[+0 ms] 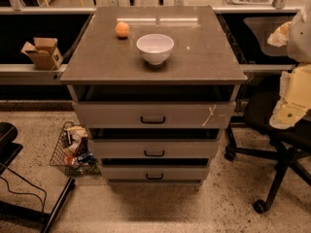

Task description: Open middle drawer

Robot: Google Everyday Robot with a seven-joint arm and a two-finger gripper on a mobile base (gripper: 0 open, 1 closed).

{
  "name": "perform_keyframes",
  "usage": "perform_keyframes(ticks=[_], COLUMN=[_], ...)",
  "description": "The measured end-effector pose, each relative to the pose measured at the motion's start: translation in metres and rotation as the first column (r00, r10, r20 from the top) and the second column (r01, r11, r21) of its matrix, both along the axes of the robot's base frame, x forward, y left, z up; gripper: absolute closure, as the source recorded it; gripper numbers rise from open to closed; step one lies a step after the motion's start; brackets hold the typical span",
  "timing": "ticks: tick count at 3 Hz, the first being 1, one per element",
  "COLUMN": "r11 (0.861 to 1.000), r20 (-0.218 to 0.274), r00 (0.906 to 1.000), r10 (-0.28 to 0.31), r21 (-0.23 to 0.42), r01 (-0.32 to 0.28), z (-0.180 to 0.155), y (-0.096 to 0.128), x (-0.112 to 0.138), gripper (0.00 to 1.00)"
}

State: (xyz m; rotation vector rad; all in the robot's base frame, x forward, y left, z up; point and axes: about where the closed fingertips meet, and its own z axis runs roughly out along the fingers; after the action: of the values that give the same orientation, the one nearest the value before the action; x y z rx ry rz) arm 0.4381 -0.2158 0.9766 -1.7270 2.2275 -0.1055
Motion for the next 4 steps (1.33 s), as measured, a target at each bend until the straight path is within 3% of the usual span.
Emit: perform_keyframes(ticks=[1, 2, 3, 4], r11=[1.0, 0.999, 0.994, 0.988], r20=[0.007, -0.005, 0.001, -0.033], r00=[1.0, 0.9997, 0.9969, 0.9929], r10=[0.004, 0.022, 0.079, 0.115], r21=[-0.005, -0.025, -0.071, -0.1], r01=[-0.004, -0.022, -0.078, -0.117], z=[0.001, -0.03, -0.094, -0.185], y=[0.001, 0.004, 0.009, 0.01], x=[0.0, -0.002, -0.003, 0.0], gripper=[0.0, 0.0, 0.0, 0.0])
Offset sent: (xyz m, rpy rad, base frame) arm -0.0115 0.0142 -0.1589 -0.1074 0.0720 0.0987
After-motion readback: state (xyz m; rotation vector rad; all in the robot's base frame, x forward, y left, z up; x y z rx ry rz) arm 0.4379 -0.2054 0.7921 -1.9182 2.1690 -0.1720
